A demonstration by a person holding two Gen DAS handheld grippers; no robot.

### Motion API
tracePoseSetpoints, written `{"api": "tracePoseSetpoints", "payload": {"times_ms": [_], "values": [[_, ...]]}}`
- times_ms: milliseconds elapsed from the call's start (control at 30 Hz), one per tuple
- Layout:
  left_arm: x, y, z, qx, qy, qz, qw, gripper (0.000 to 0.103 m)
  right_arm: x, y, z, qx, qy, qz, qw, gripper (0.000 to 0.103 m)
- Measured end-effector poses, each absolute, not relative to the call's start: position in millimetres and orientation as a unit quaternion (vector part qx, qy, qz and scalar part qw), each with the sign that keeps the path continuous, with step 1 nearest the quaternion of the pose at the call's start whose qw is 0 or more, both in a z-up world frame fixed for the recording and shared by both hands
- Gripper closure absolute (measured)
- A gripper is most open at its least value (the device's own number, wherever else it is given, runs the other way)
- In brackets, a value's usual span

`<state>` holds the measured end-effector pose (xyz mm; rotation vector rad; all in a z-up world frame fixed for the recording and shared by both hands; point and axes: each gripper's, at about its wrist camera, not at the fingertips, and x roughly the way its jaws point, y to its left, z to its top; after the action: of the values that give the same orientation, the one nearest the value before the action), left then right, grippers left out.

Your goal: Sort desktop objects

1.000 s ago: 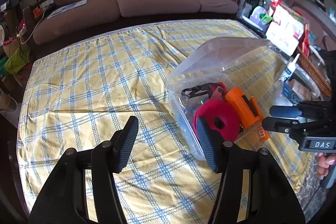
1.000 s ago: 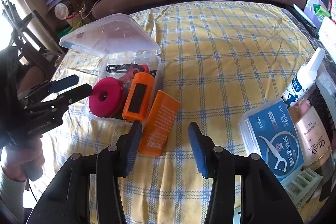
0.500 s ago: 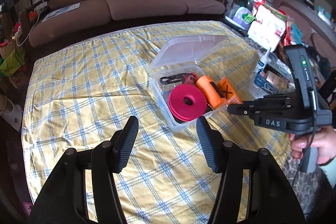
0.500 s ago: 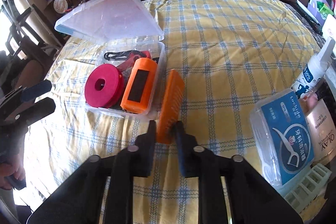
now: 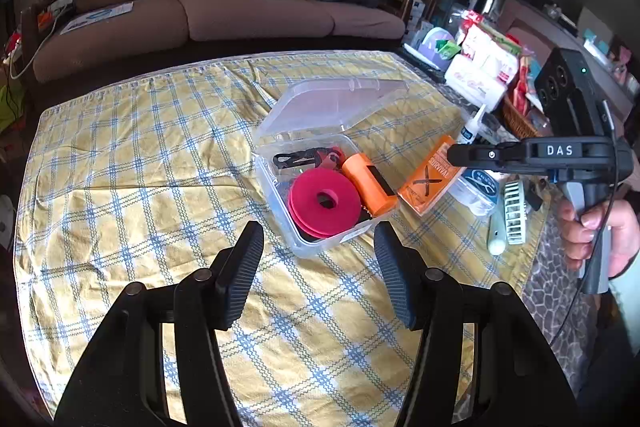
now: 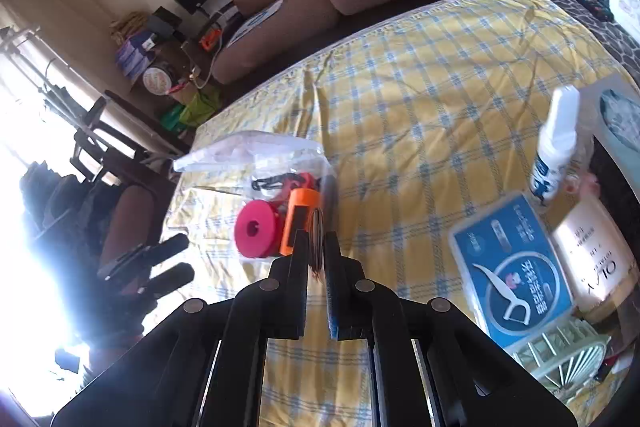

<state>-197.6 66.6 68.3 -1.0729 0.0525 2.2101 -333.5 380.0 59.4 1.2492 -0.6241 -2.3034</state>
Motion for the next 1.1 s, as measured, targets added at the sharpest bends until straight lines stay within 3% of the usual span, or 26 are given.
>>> {"api": "tracePoseSetpoints", "payload": {"times_ms": [133,233,600,733,1000,1100], "values": [[-202.2,63.8,62.2,-0.418,0.005,0.844,0.336,0.049,-352.6,360.3,63.5,0.462,-0.203,-0.837,0.211,0.097],[-201.2,66.3,58.6,-0.419,0.009,0.841,0.342,0.049,-359.2,362.3,56.5,0.461,-0.233,-0.829,0.215,0.097],[-197.6,76.3,57.2,-0.416,0.01,0.84,0.347,0.049,-371.3,374.4,12.9,0.396,-0.464,-0.767,0.2,0.097],[-198.3,75.4,54.7,-0.418,0.011,0.84,0.345,0.049,-370.8,360.5,-3.5,0.369,-0.511,-0.754,0.186,0.097],[-202.1,71.6,52.1,-0.422,0.007,0.839,0.344,0.049,-373.4,331.2,13.1,0.383,-0.389,-0.821,0.167,0.097],[-202.4,71.3,53.5,-0.421,0.006,0.839,0.344,0.049,-380.4,322.9,21.8,0.419,-0.324,-0.833,0.157,0.091]]}}
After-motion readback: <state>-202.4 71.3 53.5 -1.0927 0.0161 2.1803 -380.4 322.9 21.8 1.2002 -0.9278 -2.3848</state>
